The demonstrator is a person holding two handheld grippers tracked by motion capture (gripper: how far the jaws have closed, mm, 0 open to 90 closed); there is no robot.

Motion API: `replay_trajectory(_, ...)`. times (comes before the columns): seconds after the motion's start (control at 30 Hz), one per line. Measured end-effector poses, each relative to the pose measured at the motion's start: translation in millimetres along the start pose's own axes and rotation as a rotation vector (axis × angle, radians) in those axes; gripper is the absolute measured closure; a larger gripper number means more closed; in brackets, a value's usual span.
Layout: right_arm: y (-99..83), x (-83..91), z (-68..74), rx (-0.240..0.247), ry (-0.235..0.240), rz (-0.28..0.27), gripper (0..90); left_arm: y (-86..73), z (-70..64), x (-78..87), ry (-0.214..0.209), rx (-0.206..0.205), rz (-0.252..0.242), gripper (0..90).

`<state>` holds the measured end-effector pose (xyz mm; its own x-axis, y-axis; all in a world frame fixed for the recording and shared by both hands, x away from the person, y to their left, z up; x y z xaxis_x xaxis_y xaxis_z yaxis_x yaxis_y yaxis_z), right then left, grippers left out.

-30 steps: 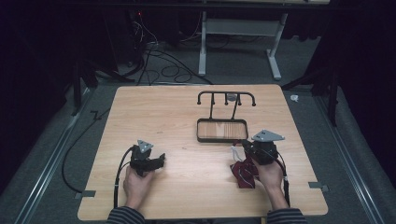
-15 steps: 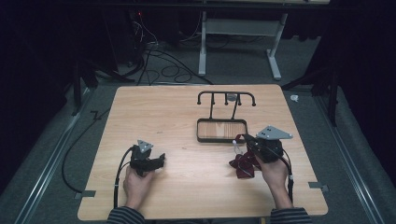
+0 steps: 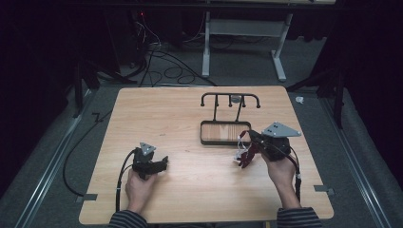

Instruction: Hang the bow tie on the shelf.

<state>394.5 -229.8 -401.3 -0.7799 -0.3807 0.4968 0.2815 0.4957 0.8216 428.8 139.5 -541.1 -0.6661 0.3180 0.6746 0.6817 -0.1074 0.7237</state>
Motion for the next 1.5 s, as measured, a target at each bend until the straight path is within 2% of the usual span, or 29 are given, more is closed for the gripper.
replay_trajectory(0.37,14.7,2.0,-3.2,0.013,-0.014,-0.03,90.0,0.0,0.0,0.0,0.0,0.0,0.0,24.6)
replay_trajectory(0.87,29.6,-0.6,-5.0,0.018,-0.018,-0.043,90.0,0.0,0.0,0.0,0.0,-0.001,0.0,24.6)
replay_trajectory(1.5,51.2,-13.3,-7.6,0.031,-0.005,-0.05,90.0,0.0,0.1,0.0,-0.001,-0.001,0.001,24.6)
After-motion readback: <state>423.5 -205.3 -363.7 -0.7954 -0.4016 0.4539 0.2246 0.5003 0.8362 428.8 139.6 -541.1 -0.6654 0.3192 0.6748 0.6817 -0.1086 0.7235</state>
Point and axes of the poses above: each handheld gripper's, and its own axes: x roughly backward along the jaws, y roughly out of its top, z roughly to its left, the point moved 5 cm from there along -x, roughly forward along the jaws, and after that the axes turned 10 degrees about x, right-handed, at the moved point
